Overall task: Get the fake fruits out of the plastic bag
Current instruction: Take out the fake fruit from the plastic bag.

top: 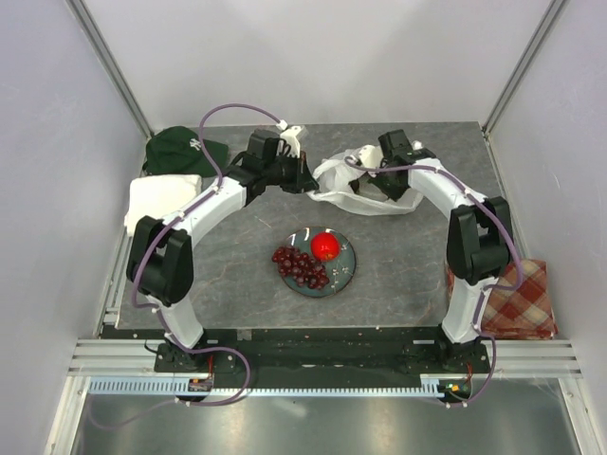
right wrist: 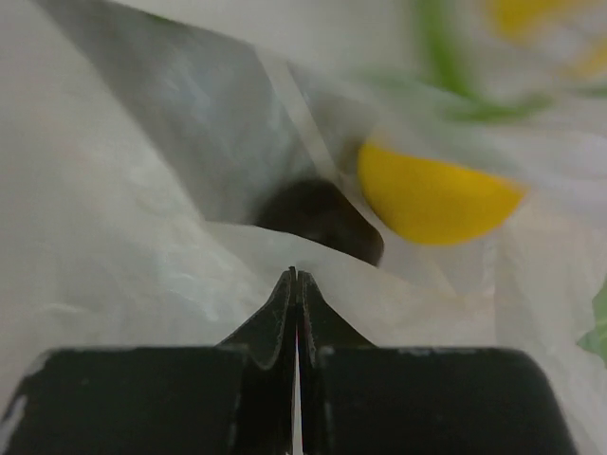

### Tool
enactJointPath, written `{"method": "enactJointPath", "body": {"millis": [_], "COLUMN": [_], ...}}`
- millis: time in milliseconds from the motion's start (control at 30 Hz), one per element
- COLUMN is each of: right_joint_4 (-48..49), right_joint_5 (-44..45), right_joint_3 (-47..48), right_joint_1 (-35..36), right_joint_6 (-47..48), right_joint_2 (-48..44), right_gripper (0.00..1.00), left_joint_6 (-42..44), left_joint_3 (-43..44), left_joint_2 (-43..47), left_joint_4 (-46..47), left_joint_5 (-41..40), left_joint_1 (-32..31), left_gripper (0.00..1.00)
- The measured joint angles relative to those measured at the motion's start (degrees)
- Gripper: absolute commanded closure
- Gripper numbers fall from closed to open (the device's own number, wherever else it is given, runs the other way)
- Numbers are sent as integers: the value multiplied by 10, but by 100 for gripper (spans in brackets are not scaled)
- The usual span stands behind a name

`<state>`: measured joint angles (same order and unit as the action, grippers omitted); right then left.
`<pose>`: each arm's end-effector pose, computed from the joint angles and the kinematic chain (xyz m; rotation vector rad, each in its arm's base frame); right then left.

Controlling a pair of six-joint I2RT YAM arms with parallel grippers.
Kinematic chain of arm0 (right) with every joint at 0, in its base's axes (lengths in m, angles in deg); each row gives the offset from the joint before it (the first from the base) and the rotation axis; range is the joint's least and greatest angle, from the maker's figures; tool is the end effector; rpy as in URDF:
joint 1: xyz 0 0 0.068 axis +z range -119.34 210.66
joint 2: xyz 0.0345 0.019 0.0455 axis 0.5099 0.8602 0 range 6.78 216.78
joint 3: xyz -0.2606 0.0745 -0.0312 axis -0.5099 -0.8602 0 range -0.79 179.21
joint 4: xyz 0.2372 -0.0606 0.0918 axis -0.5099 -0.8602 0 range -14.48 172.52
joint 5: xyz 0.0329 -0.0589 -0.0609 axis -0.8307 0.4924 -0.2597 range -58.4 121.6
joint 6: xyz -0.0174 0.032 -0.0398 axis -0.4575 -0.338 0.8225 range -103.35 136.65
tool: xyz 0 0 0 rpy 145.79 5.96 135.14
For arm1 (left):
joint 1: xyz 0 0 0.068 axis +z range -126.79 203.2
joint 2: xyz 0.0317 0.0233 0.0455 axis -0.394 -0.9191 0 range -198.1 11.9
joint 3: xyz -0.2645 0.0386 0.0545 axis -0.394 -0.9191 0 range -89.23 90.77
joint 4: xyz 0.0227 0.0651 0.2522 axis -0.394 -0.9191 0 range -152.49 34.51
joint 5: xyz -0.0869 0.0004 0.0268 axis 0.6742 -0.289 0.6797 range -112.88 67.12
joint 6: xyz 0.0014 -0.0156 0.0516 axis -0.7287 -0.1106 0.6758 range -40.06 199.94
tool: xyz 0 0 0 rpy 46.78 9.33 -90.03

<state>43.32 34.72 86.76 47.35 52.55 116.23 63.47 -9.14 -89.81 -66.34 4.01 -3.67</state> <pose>0.3937 0.1161 0.2309 -1.1560 2.3814 -0.1849 0.3609 -0.2008 0.2806 0.4866 2.1631 -0.9341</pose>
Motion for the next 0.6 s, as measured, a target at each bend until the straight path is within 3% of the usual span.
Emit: {"method": "enactJointPath", "body": {"millis": [33,67,133,167,267,367,600], "right_joint_4": [-6,-8,-17,-20,-24,-25,-35], "right_joint_5": [9,16,27,28,31,34,17], "right_joint_3": [-1,-1,8,17,67,130,222], "right_joint_1": [-13,-25,-56,-66,-89,-90,-87], "right_joint_6": [-4,-7,-15,-23,-43,-62,-111], "right_joint_2": [7,12,25,30,59,99,188], "right_gripper": [92,77,64,46,21,2,2], "left_joint_6": [3,7,13,14,20,29,51], "left_joint_3": [-3,-6,-8,-8,-8,-8,-8], "left_joint_2": [2,3,3,3,3,3,3], "left_joint_4": [-2,-2,-7,-10,-15,-16,-22], "left_joint_5": [-1,-4,-10,-10,-11,-11,-13], "left_joint_1": [0,0,0,0,-1,-5,-16], "left_gripper": [98,98,98,98,98,98,98]}}
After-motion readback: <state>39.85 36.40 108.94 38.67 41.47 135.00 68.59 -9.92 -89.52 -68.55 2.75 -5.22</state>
